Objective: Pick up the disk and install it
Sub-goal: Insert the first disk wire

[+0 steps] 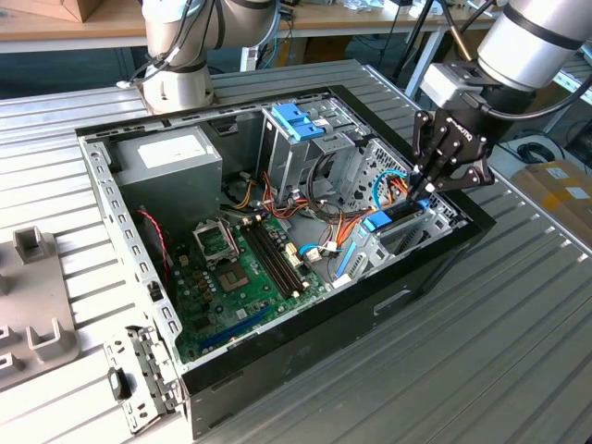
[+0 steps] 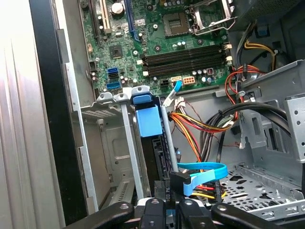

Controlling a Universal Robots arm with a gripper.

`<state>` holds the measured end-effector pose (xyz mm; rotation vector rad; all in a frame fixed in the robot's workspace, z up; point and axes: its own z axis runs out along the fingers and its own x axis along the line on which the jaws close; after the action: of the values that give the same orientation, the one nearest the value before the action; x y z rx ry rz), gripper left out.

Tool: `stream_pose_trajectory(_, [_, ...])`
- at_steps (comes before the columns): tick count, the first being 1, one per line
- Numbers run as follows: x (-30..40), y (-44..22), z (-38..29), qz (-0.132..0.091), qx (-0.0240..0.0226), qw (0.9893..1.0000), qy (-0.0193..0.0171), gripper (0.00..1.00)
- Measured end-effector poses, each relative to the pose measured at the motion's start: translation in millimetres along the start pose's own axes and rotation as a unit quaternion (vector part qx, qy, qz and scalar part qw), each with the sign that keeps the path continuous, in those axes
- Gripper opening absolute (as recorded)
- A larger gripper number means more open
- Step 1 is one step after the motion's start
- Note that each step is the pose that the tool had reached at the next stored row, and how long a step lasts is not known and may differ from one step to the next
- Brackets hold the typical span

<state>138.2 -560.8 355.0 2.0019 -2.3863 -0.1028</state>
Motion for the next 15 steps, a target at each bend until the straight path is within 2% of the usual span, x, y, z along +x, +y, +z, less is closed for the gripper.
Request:
stream_pose_trajectory(8, [0.1,0.1,0.3,0.000,-0.0010,1.0000,-0.0001,0.17])
stream_pose_trajectory(11, [0.0,0.0,0.5,0.000,-0.0093,1.0000,0.0014,0.17])
stream_pose_trajectory(15, [0.0,0.0,0.8,0.001,-0.0244,0.9997,0.0040,0.17])
